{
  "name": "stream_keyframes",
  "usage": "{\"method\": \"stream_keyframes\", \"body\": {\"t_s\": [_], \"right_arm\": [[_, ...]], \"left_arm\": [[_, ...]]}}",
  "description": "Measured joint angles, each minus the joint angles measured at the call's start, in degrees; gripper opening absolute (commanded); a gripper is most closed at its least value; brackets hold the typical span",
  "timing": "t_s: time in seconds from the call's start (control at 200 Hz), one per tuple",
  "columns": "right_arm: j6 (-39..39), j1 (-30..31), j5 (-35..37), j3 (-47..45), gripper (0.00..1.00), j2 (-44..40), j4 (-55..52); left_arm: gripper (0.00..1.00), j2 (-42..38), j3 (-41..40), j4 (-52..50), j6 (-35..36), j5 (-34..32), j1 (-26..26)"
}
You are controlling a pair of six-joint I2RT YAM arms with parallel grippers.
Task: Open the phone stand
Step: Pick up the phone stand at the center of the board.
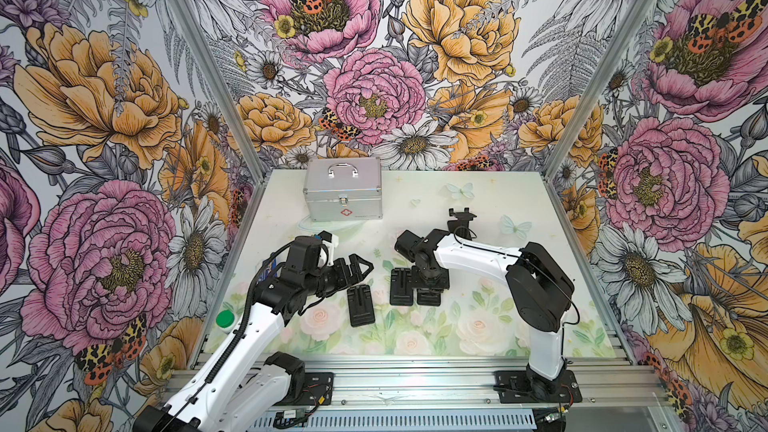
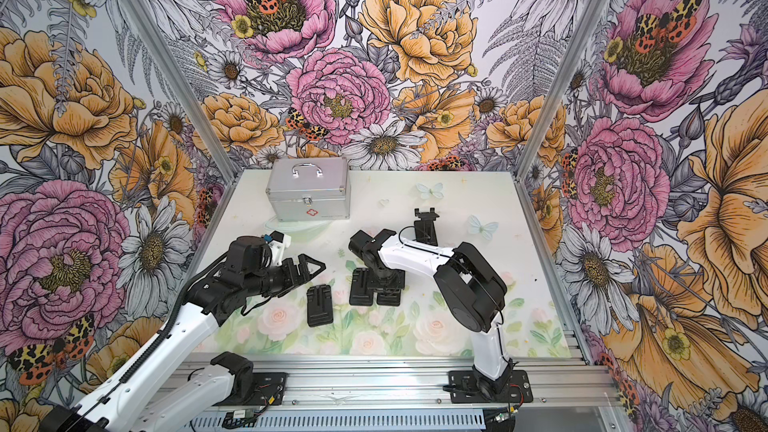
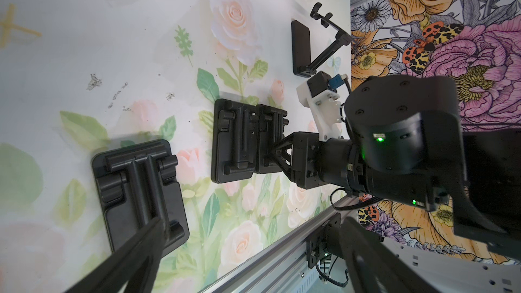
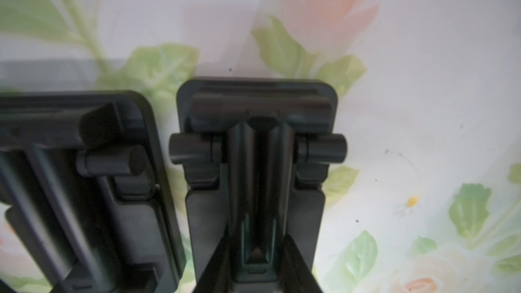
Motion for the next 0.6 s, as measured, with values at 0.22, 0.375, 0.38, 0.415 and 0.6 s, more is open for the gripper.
{"method": "stream_keyframes", "body": {"t_s": [0.22,0.375,0.38,0.415,0.6], "right_arm": [[0.15,-0.02,-0.15,-0.81,0.24,0.0,0.98],[0.13,-0.31,-0.17,-1.01,0.04,0.0,1.22],[0.13,-0.33,-0.15,-1.01,0.03,0.0,1.22],[0.13,-0.33,-0.17,-1.01,0.0,-0.02,1.22],[-0.07,-0.52,-0.37,-1.22,0.0,-0.44,1.42]], "left_arm": [[0.99,-0.04,0.0,0.0,-0.02,0.0,0.0],[0.99,-0.04,0.0,0.02,-0.02,0.0,0.0],[0.99,-0.04,0.0,0.0,-0.02,0.0,0.0],[0.99,-0.04,0.0,0.02,-0.02,0.0,0.0],[0.99,-0.04,0.0,0.02,-0.02,0.0,0.0]]}}
